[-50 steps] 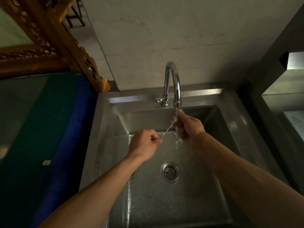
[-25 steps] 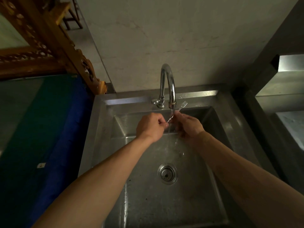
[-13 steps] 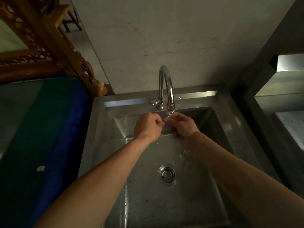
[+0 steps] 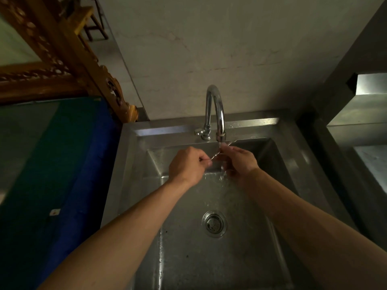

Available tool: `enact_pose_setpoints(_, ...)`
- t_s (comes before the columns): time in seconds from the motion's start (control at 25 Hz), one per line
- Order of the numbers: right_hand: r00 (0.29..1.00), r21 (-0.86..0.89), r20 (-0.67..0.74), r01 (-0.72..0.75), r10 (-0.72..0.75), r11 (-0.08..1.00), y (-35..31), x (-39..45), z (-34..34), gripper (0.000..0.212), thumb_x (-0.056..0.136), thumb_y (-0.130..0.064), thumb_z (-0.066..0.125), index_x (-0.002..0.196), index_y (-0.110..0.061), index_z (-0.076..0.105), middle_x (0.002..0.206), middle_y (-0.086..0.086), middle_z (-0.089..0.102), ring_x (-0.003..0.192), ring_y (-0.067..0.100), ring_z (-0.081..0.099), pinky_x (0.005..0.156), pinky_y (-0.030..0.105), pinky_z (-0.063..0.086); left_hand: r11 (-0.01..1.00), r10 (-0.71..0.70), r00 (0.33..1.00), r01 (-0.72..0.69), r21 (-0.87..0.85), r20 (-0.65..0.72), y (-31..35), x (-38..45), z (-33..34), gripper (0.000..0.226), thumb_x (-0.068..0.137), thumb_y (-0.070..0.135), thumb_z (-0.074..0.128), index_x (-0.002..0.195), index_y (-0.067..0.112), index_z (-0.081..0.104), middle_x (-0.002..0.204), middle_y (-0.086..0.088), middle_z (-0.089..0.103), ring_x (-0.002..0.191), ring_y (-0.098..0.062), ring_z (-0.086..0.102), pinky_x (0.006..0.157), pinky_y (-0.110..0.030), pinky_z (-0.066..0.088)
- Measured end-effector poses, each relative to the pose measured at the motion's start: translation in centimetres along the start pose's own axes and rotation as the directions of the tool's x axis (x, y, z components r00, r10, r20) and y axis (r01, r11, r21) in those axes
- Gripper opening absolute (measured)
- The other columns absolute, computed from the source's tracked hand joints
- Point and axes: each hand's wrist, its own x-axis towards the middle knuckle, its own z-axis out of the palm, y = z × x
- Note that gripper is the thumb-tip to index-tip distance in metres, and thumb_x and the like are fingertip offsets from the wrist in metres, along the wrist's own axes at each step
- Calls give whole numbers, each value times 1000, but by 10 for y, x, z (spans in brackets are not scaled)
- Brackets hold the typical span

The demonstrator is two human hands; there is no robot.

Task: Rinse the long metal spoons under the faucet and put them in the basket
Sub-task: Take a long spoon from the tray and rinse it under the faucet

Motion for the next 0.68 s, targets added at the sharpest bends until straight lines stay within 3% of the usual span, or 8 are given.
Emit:
enact_pose_setpoints(0.12,995,88,-95,34,-26,996,-5,2,-5,14,85,-20,72,98,-16,69,82,3,70,66,13,57,44,21,43,993,27,1000,-26,119,-6,2,2,-3,9,82,24,67,88,28,73,90,5,74,89,-18,67,81,-34,53)
enact_pose_setpoints(0.2,986,117,-154,75,-57,990,-6,3,-16,30,81,-12,74,109,-22,65,93,3,67,75,14,61,49,22,48,953,128,990,-107,284,-55,0,3,-7,13,84,20,64,88,28,73,91,5,74,89,-20,66,80,-33,51)
enact_pose_setpoints(0.28,975,-85,-156,148,-160,985,-4,3,-31,35,80,-12,75,110,-26,64,97,0,67,80,14,63,61,24,51,878,258,964,-210,431,-56,-5,3,-10,15,86,19,64,93,28,72,94,5,72,94,-18,60,83,-33,45)
enact_pose_setpoints(0.32,968,-314,-87,197,-235,929,-3,6,-37,29,81,-16,75,106,-28,66,98,-4,68,85,13,65,69,25,52,834,307,951,-250,492,-39,-7,3,-12,16,86,18,64,95,28,72,96,5,70,96,-18,56,82,-34,40)
enact_pose_setpoints(0.4,950,-722,141,292,-280,627,0,8,-40,16,85,-28,70,100,-34,71,100,-11,70,92,9,65,80,26,52,747,379,925,-312,588,10,-9,2,-12,18,87,17,62,98,28,72,96,6,67,96,-17,48,77,-34,29)
enact_pose_setpoints(0.52,916,-813,321,398,-242,425,2,10,-24,14,87,-36,66,98,-36,74,90,-18,70,82,-2,61,75,15,47,659,470,881,-397,639,63,-5,2,-9,24,86,15,60,102,29,70,99,9,65,97,-17,42,74,-34,20)
enact_pose_setpoints(0.6,899,-767,366,439,-242,469,4,10,-14,13,89,-32,65,97,-31,75,79,-17,73,74,0,63,68,12,46,622,510,856,-432,653,81,-3,3,-9,28,84,14,57,103,29,70,100,9,65,99,-18,41,75,-35,20)
enact_pose_setpoints(0.68,921,-614,343,368,-184,698,9,9,-8,13,88,-23,68,99,-19,74,69,-6,74,65,8,67,64,19,52,592,549,832,-449,669,73,-5,4,-8,24,85,18,56,103,28,70,103,10,64,101,-19,42,78,-35,24)
